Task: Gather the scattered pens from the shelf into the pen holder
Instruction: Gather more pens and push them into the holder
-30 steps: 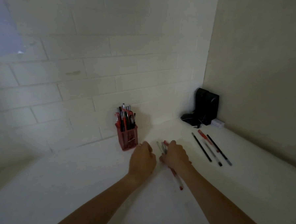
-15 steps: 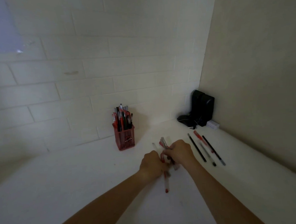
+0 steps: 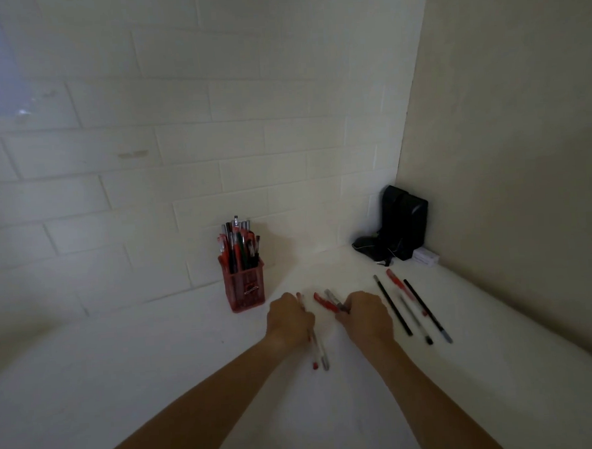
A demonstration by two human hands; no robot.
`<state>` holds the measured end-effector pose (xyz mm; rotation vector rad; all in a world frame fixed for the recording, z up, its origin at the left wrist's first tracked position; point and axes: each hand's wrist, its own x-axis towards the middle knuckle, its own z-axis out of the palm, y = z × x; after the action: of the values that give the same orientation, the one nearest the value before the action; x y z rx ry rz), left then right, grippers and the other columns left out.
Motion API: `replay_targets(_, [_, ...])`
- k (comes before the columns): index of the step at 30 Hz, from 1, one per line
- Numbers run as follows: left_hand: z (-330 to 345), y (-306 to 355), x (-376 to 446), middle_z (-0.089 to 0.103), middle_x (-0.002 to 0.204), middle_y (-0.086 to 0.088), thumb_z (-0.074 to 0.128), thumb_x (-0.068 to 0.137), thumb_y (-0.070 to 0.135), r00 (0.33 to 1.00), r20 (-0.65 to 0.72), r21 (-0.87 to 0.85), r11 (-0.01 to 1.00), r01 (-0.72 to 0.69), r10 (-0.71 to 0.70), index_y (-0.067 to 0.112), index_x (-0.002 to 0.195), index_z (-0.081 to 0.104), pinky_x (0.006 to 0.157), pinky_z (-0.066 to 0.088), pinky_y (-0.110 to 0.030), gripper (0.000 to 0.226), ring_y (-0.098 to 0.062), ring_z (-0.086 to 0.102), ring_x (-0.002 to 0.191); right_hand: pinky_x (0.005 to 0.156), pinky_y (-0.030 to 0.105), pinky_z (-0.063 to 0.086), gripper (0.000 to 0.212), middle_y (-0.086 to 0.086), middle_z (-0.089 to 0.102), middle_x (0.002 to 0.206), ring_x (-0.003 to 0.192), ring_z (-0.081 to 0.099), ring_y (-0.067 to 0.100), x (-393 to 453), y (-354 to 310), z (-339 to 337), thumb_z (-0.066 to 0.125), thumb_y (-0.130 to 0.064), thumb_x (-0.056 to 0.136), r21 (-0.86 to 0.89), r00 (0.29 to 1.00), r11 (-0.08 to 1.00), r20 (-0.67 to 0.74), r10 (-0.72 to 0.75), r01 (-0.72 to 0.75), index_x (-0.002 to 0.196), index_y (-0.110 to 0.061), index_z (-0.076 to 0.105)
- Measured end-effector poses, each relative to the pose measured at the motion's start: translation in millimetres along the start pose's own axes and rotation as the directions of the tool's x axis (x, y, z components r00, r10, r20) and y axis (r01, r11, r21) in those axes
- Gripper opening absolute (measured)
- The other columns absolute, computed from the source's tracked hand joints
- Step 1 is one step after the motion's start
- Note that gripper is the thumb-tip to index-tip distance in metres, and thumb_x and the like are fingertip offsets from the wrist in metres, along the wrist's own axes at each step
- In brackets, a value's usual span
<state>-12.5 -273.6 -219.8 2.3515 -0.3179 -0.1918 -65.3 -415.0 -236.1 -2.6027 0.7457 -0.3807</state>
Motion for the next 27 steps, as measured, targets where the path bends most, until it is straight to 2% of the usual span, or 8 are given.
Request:
replay_targets(4, [5, 6, 3, 0.049, 0.066, 0.002, 0.062, 0.081, 0.011, 0.999, 0.006, 0.069, 0.997, -0.038, 0.038, 0.011, 0.067, 0.047, 0.042, 0.03, -0.018, 0.02, -0.012, 0.049, 0.06, 0.07, 0.031, 0.059, 0.029, 0.007, 0.07, 0.101, 0.088, 0.069, 0.021, 3, -4, 6, 0.071, -0.037, 0.088, -0.046, 1.0, 0.999, 0.02, 0.022, -0.021, 0.104, -0.013, 0.069])
replay_targets(9, [11, 14, 7, 0.066, 0.102, -0.015, 0.063, 0.08, 0.009, 0.999, 0.031, 0.135, 0.99, -0.04, 0.036, 0.007, 0.084, 0.055, 0.057, 0.042, -0.024, 0.009, -0.026, 0.064, 0.085, 0.066, 0.03, 0.05, 0.03, 0.01, 0.067, 0.105, 0.092, 0.068, 0.026, 5, -4, 12, 0.067, -0.037, 0.09, -0.009, 0.997, 0.999, 0.054, 0.049, -0.048, 0.104, -0.011, 0.064])
replay_targets(12, [12, 18, 7, 0.066, 0.106, -0.015, 0.062, 0.085, 0.017, 0.998, 0.056, 0.139, 0.99, -0.03, 0.022, 0.004, 0.094, 0.06, 0.065, 0.045, -0.027, 0.016, -0.03, 0.066, 0.096, 0.064, 0.031, 0.054, 0.027, 0.011, 0.07, 0.096, 0.084, 0.069, 0.026, 6, -8, 19, 0.066, -0.035, 0.09, 0.049, 0.995, 0.996, 0.081, 0.064, -0.068, 0.095, -0.009, 0.067])
replay_targets(15, [11, 16, 10, 0.067, 0.107, -0.016, 0.062, 0.088, 0.025, 0.997, 0.069, 0.095, 0.995, 0.015, -0.022, 0.008, 0.078, 0.053, 0.065, 0.045, -0.027, 0.022, -0.028, 0.066, 0.092, 0.054, 0.028, 0.049, 0.029, 0.012, 0.072, 0.089, 0.075, 0.069, 0.025, 7, -13, 24, 0.064, -0.035, 0.091, 0.119, 0.99, 0.988, 0.113, 0.085, -0.099, 0.089, -0.007, 0.07])
replay_targets(18, [4, 10, 10, 0.068, 0.099, -0.013, 0.067, 0.085, 0.031, 0.997, 0.056, 0.059, 0.997, 0.046, -0.049, 0.014, 0.066, 0.043, 0.057, 0.042, -0.025, 0.035, -0.024, 0.061, 0.08, 0.044, 0.023, 0.035, 0.036, 0.012, 0.072, 0.085, 0.073, 0.069, 0.026, 7, -15, 27, 0.065, -0.04, 0.089, 0.201, 0.986, 0.971, 0.128, 0.108, -0.132, 0.087, -0.005, 0.071])
replay_targets(21, [-5, 3, 8, 0.056, 0.073, -0.003, 0.076, 0.075, 0.022, 0.996, 0.071, -0.01, 0.999, 0.053, -0.053, 0.013, 0.063, 0.045, 0.044, 0.033, -0.022, 0.034, -0.015, 0.054, 0.063, 0.04, 0.02, 0.033, 0.04, 0.008, 0.069, 0.074, 0.061, 0.064, 0.02, 5, -21, 20, 0.065, -0.043, 0.089, 0.26, 0.987, 0.953, 0.072, 0.144, -0.158, 0.083, -0.005, 0.072])
replay_targets(23, [-15, -1, 7, 0.054, 0.061, 0.0, 0.076, 0.072, 0.019, 0.998, 0.058, -0.061, 0.997, 0.04, -0.037, 0.011, 0.06, 0.052, 0.044, 0.039, -0.022, 0.028, -0.012, 0.052, 0.054, 0.04, 0.021, 0.032, 0.038, 0.004, 0.063, 0.061, 0.051, 0.056, 0.014, 4, -29, 11, 0.064, -0.038, 0.092, 0.283, 0.995, 0.954, 0.012, 0.094, -0.094, 0.076, -0.004, 0.074])
replay_targets(27, [-46, -1, -4, 0.048, 0.04, 0.009, 0.071, 0.075, 0.008, 0.988, -0.113, -0.232, 0.964, -0.128, 0.104, 0.015, 0.047, 0.052, 0.046, 0.043, -0.017, 0.035, 0.0, 0.046, 0.036, 0.058, 0.023, 0.044, 0.022, 0.0, 0.07, 0.069, 0.066, 0.065, 0.016, 6, -56, -9, 0.064, -0.031, 0.092, 0.538, 0.998, 0.842, -0.056, -0.017, 0.045, 0.081, -0.014, 0.074])
